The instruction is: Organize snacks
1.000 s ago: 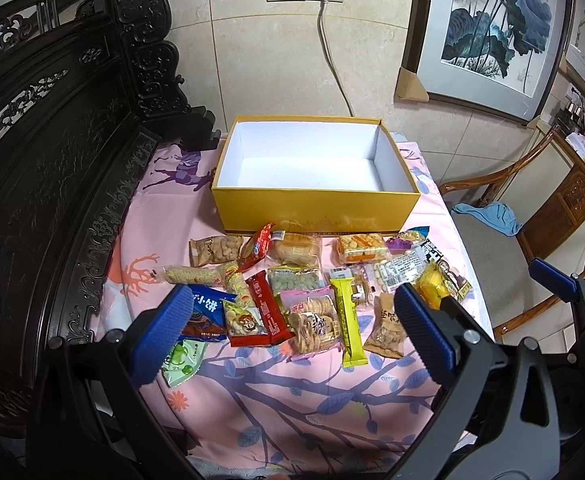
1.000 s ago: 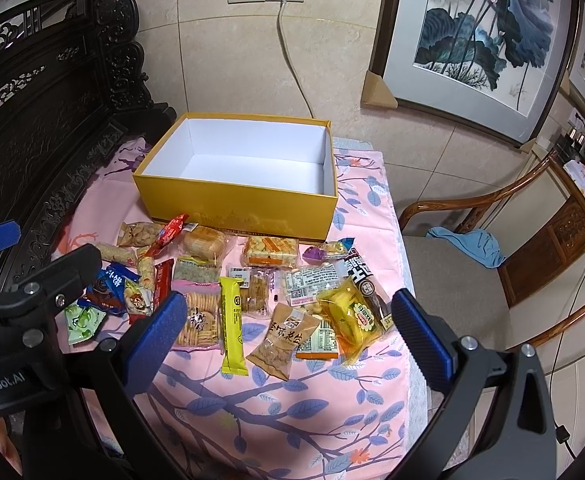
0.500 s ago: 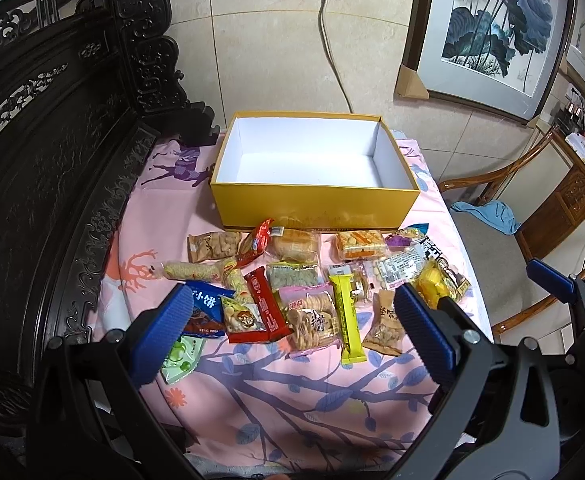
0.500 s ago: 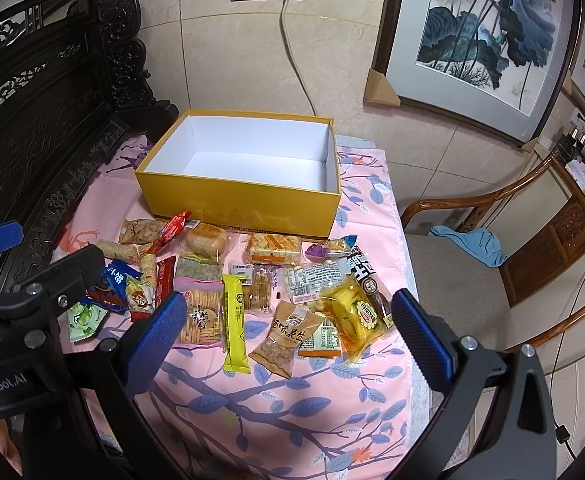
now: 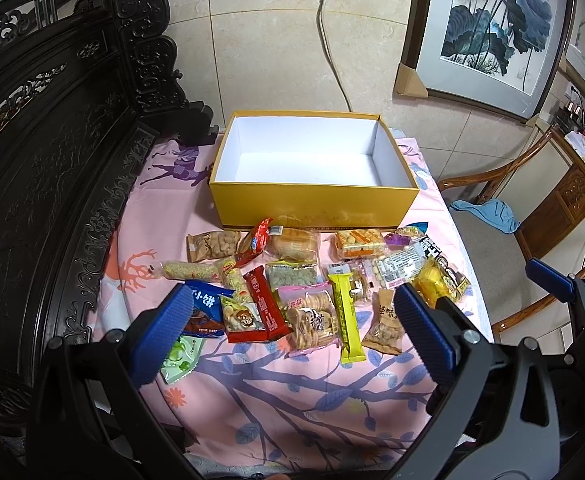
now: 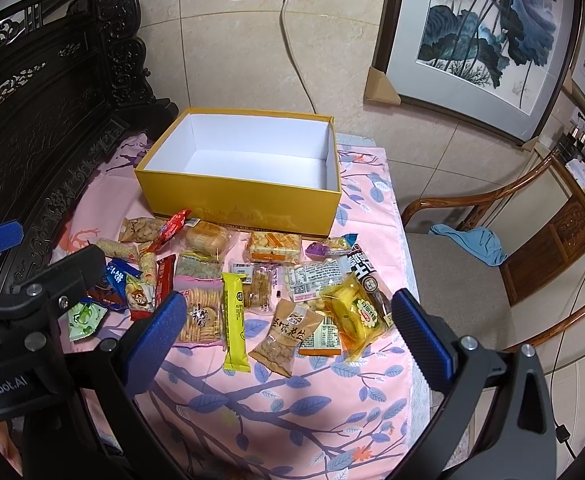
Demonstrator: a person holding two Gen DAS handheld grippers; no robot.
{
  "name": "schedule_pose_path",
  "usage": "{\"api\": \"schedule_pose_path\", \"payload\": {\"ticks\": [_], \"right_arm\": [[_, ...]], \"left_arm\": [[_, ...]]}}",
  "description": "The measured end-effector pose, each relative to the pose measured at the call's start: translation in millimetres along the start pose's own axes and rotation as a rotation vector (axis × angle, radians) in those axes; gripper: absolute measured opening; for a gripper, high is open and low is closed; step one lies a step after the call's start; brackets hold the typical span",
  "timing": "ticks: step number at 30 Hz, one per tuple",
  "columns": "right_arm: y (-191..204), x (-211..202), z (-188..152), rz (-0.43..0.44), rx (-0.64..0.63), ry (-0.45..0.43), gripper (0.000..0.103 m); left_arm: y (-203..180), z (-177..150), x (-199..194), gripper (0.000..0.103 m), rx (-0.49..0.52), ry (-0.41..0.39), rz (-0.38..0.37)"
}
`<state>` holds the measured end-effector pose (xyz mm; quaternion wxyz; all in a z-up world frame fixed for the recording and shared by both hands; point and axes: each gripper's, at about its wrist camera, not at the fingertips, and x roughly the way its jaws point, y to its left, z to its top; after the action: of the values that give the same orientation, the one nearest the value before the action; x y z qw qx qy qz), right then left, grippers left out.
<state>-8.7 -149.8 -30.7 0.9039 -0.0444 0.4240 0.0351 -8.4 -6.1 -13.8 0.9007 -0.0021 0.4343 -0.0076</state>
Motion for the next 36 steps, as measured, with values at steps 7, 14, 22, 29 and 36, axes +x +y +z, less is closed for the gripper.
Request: {"api": "schedule_pose_path", "payload": {"ticks": [7,14,22,29,36], "right_arm": [[-0.3,0.2,-1.2,0.001,0.000,0.002,0.102],[-0.6,0.0,-2.9,0.002,0.000,0.005,0.102],[-1.1,1.5,-2.0,0.001,0.002,0.009,0.102],[-28.4,16.1,-0.2,-0.018,0.071,0.053,0.102],[-64.5,46.1,-16.2,0.018,0.114,0.102,0.102]], "left_arm": [[-0.9,-0.8,0.4,0.101,0.000,0.005,0.000],[-0.3,-0.5,1.0,0.101,-0.001,0.007,-0.001],[2.0,-1.2,1.5,0.101,-0.005,0.007,0.004],[35.3,6.5,20.0,0.101,-0.066,0.032,0.045],[68.1,-5.3,57.0,0.101,-0.078,0.057,0.153]]}}
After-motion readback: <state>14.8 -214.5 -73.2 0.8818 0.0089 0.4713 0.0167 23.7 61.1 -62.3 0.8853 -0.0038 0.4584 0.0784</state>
